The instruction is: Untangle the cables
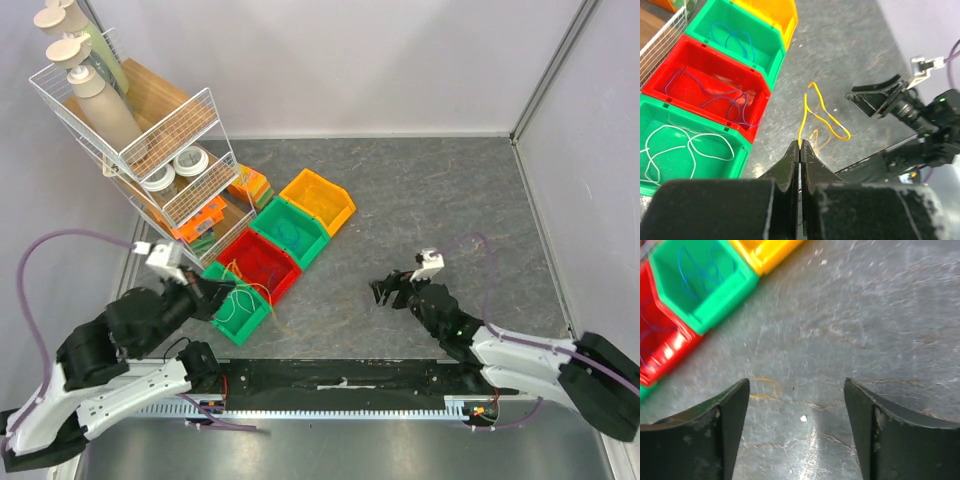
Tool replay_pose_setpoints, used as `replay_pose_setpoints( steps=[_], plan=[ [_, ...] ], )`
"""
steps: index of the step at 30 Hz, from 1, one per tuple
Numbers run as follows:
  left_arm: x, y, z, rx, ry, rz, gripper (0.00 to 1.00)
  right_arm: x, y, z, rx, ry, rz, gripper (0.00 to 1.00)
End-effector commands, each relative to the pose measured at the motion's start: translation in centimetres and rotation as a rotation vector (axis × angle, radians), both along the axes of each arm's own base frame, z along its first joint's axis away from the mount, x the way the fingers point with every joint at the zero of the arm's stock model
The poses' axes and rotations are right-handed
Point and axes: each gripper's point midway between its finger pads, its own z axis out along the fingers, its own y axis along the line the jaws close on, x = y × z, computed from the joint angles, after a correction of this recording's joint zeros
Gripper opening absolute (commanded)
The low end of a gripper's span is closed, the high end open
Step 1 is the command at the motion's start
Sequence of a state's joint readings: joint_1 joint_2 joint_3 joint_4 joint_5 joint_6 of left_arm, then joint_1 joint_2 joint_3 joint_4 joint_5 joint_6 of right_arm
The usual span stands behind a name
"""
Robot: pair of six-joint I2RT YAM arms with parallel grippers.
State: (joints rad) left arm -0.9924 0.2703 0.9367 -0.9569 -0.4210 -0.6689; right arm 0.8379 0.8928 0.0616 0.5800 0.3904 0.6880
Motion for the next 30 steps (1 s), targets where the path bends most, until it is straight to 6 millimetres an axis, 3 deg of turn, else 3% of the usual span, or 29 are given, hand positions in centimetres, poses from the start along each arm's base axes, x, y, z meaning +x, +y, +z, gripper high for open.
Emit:
replay_pose_setpoints(
  steps=[1,4,13,18,21,24,30],
  plan=[
    [2.4,-2.3,-2.6,0.178,0.045,0.017,0.02,0.1,4.2,1.9,-0.006,-0.053,0.189,0.87],
    [3.0,-4.4,-5.1,0.239,0.121,-0.014,0.02,0.2,4.5,1.6,-0.019,-0.042,0.200,0.91],
    [3.7,-11.1,-11.7,0.285,0.241,-0.182,0.02,-0.2,2.3,2.4,0.033,-0.083,0.120,0.97],
    [3.4,-13.0,-17.9,0.389,0.408,-0.214,0.02,0.0,2.4,2.4,0.029,-0.081,0.120,0.96],
    [2.9,-14.3,-20.4,0.399,0.481,-0.253,0.02,0.0,2.4,2.3,0.023,-0.077,0.122,0.96],
    [2.8,-15.7,-21.3,0.410,0.491,-0.282,0.02,0.0,2.5,2.3,0.024,-0.076,0.122,0.96],
    [3.6,-17.4,-19.9,0.425,0.443,-0.307,0.02,0.6,1.8,1.1,-0.007,-0.021,0.058,0.98]
  ],
)
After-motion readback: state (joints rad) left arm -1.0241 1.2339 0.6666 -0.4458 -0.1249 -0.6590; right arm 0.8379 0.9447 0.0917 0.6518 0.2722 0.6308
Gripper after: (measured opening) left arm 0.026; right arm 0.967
